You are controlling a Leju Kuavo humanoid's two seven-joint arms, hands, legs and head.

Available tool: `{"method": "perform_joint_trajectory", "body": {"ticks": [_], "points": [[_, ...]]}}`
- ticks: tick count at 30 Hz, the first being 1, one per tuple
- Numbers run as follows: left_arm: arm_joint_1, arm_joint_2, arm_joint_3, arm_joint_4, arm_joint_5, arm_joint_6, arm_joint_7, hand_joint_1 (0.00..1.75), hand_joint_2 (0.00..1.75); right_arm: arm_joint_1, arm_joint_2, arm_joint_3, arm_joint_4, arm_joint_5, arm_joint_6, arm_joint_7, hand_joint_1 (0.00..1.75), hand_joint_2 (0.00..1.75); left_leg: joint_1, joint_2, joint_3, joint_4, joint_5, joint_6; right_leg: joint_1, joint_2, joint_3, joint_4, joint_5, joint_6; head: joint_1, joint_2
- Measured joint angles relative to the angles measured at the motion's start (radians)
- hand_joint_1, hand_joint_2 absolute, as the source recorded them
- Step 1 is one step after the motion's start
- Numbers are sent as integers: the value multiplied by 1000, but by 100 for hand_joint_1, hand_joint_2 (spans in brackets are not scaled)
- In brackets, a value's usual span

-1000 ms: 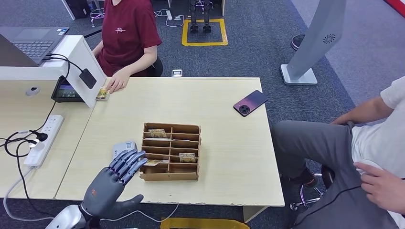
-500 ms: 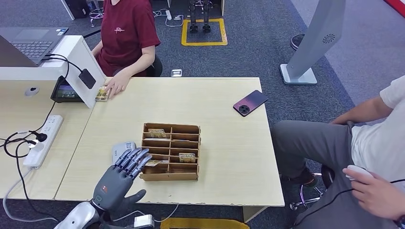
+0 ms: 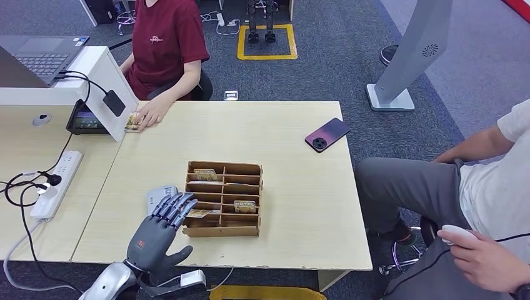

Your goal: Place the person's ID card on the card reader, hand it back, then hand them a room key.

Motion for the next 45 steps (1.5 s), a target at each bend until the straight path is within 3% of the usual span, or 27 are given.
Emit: {"method": "perform_joint_trajectory", "body": {"ticks": [9, 35, 41, 42, 45], "points": [[-28, -43, 59, 43, -46, 0, 84, 0, 175, 1, 8, -8, -2, 6, -3, 1, 0, 0, 0, 0, 0, 0, 0, 0, 0, 0, 0, 0, 0, 0, 0, 0], [-27, -72, 104, 83, -39, -2, 84, 0, 175, 1, 8, -13, -5, 17, -3, 3, 0, 0, 0, 0, 0, 0, 0, 0, 0, 0, 0, 0, 0, 0, 0, 0], [-27, -75, 104, 84, 4, -15, 52, 1, 175, 1, 8, -20, -5, 22, -2, 3, 0, 0, 0, 0, 0, 0, 0, 0, 0, 0, 0, 0, 0, 0, 0, 0], [-27, -75, 104, 84, 16, -20, 42, 26, 175, 1, 8, -22, -5, 23, -2, 3, 0, 0, 0, 0, 0, 0, 0, 0, 0, 0, 0, 0, 0, 0, 0, 0], [-26, -79, 104, 84, 53, -43, 19, 137, 175, 1, 8, -26, -5, 24, -2, 2, 0, 0, 0, 0, 0, 0, 0, 0, 0, 0, 0, 0, 0, 0, 0, 0]]}}
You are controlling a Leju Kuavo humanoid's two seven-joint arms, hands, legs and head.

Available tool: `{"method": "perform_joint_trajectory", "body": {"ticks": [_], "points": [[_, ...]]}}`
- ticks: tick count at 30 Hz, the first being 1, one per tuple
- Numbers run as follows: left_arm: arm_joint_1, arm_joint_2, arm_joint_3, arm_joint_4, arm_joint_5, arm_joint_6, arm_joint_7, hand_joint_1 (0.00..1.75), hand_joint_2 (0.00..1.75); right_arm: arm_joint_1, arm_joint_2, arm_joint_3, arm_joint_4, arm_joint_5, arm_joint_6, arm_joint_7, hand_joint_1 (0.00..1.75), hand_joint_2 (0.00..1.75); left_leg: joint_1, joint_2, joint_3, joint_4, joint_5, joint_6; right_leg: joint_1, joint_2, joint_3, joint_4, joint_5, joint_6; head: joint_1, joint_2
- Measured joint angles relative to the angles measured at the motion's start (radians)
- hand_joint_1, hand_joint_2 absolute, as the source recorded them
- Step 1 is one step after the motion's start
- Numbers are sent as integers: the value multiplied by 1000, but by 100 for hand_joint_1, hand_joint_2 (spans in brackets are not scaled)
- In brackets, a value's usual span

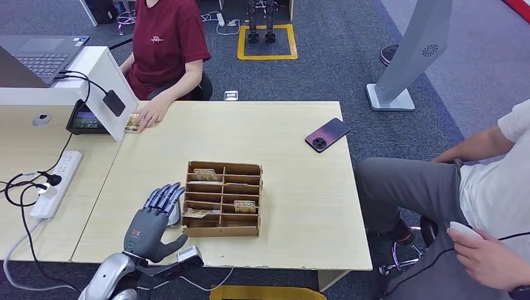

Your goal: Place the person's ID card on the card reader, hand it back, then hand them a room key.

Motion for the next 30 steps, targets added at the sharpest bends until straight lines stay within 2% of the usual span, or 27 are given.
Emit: {"method": "perform_joint_trajectory", "body": {"ticks": [1, 2, 4, 6, 8, 30], "points": [[0, -1, 0, 0, 9, -7, -5, 144, 175, 0, 0, 0, 0, 1, 0, 0, 0, 0, 0, 0, 0, 0, 0, 0, 0, 0, 0, 0, 0, 0, 0, 0], [1, -1, 0, 0, 17, -13, -8, 132, 175, 0, 0, -1, 0, 2, 0, -1, 0, 0, 0, 0, 0, 0, 0, 0, 0, 0, 0, 0, 0, 0, 0, 0], [3, -1, 0, 0, 32, -23, -13, 130, 175, 0, 0, -1, 0, 6, 0, -3, 0, 0, 0, 0, 0, 0, 0, 0, 0, 0, 0, 0, 0, 0, 0, 0], [5, -1, 0, 0, 46, -28, -18, 153, 175, -1, 0, -1, 0, 8, 0, -5, 0, 0, 0, 0, 0, 0, 0, 0, 0, 0, 0, 0, 0, 0, 0, 0], [7, -1, 0, 0, 59, -30, -24, 163, 175, -1, 0, -2, 0, 10, 0, -7, 0, 0, 0, 0, 0, 0, 0, 0, 0, 0, 0, 0, 0, 0, 0, 0], [16, -1, 0, 0, 80, -39, -28, 161, 175, -7, 0, -7, 0, 12, -1, -8, 0, 0, 0, 0, 0, 0, 0, 0, 0, 0, 0, 0, 0, 0, 0, 0]]}}
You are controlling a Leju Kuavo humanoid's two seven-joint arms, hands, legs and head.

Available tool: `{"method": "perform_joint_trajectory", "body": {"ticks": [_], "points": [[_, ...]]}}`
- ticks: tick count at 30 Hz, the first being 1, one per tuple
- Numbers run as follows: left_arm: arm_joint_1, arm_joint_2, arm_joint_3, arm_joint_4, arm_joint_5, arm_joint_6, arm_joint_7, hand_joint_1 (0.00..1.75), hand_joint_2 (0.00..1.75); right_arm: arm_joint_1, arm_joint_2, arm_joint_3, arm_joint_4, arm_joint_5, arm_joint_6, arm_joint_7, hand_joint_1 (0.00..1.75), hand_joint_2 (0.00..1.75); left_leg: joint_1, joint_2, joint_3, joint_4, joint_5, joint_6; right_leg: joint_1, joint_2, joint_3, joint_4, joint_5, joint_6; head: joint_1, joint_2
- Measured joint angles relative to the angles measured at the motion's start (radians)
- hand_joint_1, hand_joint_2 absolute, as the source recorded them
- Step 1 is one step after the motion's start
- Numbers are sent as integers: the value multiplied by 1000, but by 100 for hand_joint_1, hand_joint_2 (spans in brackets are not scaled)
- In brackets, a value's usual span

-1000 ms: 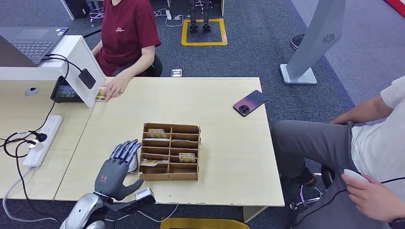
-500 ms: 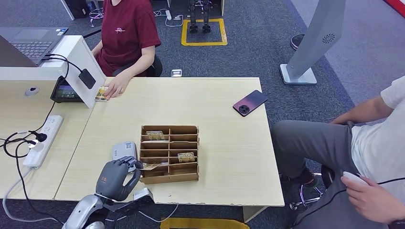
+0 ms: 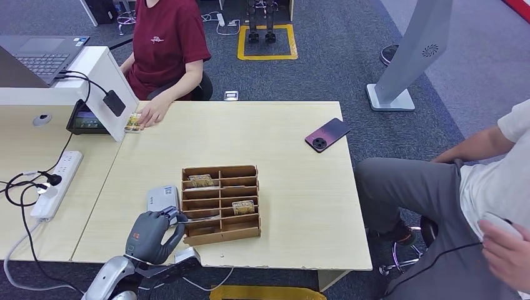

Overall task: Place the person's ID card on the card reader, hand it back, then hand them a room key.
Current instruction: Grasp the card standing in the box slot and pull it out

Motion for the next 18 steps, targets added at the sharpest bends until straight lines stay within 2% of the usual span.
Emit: {"method": "perform_joint_trajectory", "body": {"ticks": [8, 13, 16, 18], "points": [[1, 0, 0, 0, 15, -5, -2, 154, 175, -1, 0, -1, 0, 1, 0, -1, 0, 0, 0, 0, 0, 0, 0, 0, 0, 0, 0, 0, 0, 0, 0, 0], [3, 0, 0, 2, 30, -1, -9, 175, 175, -3, 0, -2, 0, 2, 0, -1, 0, 0, 0, 0, 0, 0, 0, 0, 0, 0, 0, 0, 0, 0, 0, 0], [0, 11, 4, -16, 152, 1, -74, 175, 175, -3, 0, -2, 0, 4, 0, -2, 0, 0, 0, 0, 0, 0, 0, 0, 0, 0, -1, 0, 0, 0, 0, 0], [-19, 40, 25, -74, 307, -48, -126, 175, 175, -3, 0, -4, 0, 4, -1, -6, 0, 0, 1, 0, 0, 0, 1, -1, 2, 0, -1, 0, 1, -1, 0, 0]]}}
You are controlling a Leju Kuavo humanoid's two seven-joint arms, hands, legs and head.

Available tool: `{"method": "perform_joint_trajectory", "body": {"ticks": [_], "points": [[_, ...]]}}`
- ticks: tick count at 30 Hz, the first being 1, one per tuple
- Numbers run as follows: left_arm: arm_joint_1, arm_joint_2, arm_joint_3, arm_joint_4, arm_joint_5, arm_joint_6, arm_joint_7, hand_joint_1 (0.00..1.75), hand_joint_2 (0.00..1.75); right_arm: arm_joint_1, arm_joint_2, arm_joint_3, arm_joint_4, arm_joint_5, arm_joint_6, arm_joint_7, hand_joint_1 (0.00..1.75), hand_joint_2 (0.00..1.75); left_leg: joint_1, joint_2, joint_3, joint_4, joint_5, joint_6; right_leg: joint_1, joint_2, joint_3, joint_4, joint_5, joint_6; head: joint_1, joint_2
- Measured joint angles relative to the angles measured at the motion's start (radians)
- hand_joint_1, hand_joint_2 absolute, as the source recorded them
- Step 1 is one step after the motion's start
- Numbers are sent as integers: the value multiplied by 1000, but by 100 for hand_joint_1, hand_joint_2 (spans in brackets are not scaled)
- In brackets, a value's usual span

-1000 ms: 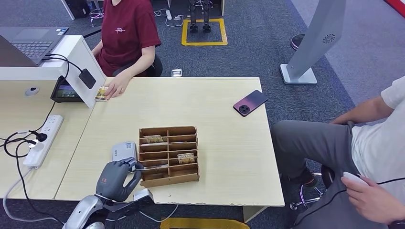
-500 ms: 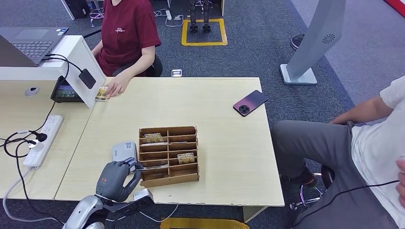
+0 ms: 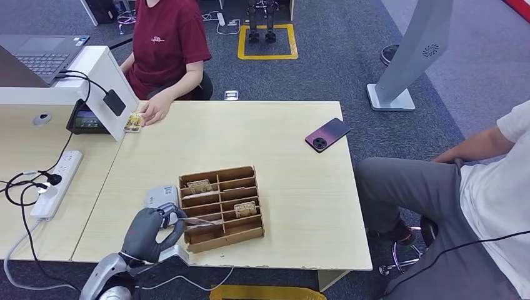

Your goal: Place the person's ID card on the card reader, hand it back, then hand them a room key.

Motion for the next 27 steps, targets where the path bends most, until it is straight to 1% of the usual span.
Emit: {"method": "perform_joint_trajectory", "body": {"ticks": [3, 7, 9, 11, 14, 17, 19, 22, 24, 27], "points": [[-78, 72, 84, -116, 194, -131, -22, 175, 175, -1, 0, -4, 0, 1, -1, -11, 0, 0, 2, -1, -1, 0, 2, -2, 1, -1, 0, 0, 1, -2, 0, 0], [-236, 168, 225, -232, 389, -308, 4, 175, 175, -2, 0, -12, 0, 10, -1, -18, 0, 0, 4, -1, -1, 0, 4, -6, 4, -1, 0, 0, 3, -4, -1, 0], [-311, 202, 288, -260, 441, -363, 33, 175, 175, -3, 0, -15, 0, 12, -1, -17, 0, 0, 5, -1, -1, 0, 4, -6, 4, 0, 0, 0, 4, -6, 0, 0], [-367, 228, 333, -275, 462, -391, 56, 175, 175, -3, 0, -17, 0, 12, 0, -15, 0, 0, 5, -1, 0, 0, 4, -7, 4, 0, 0, 1, 4, -6, 0, 0], [-399, 253, 378, -287, 465, -398, 71, 175, 175, -3, 0, -20, 0, 12, 0, -14, 0, 0, 5, 0, 0, 0, 4, -7, 4, 1, 0, 1, 4, -6, 0, 0], [-393, 260, 404, -291, 441, -375, 72, 175, 175, -3, 0, -21, 0, 13, -2, -13, 0, 0, 5, 0, 0, 0, 4, -7, 4, 0, 0, 0, 4, -6, 0, 0], [-386, 259, 413, -291, 364, -327, 84, 175, 175, -3, 0, -21, 0, 14, -4, -12, 0, 0, 5, 0, 0, 0, 4, -7, 4, 0, -1, 0, 3, -6, 0, 0], [-388, 250, 416, -283, 205, -239, 121, 175, 175, -3, 0, -21, 0, 15, -4, -6, 0, 0, 5, 0, 0, 0, 4, -7, 4, 0, -1, 0, 4, -6, 0, 0], [-397, 241, 416, -267, 152, -208, 139, 175, 175, -3, 0, -21, 0, 16, -4, -4, 0, 0, 5, 0, 0, 0, 4, -7, 4, 0, -1, 0, 4, -6, 0, 0], [-407, 231, 415, -247, 112, -185, 156, 175, 175, -4, 0, -21, 0, 16, -4, -3, 0, 0, 5, 0, 0, 0, 4, -7, 4, 1, -1, 0, 4, -6, 0, 0]]}}
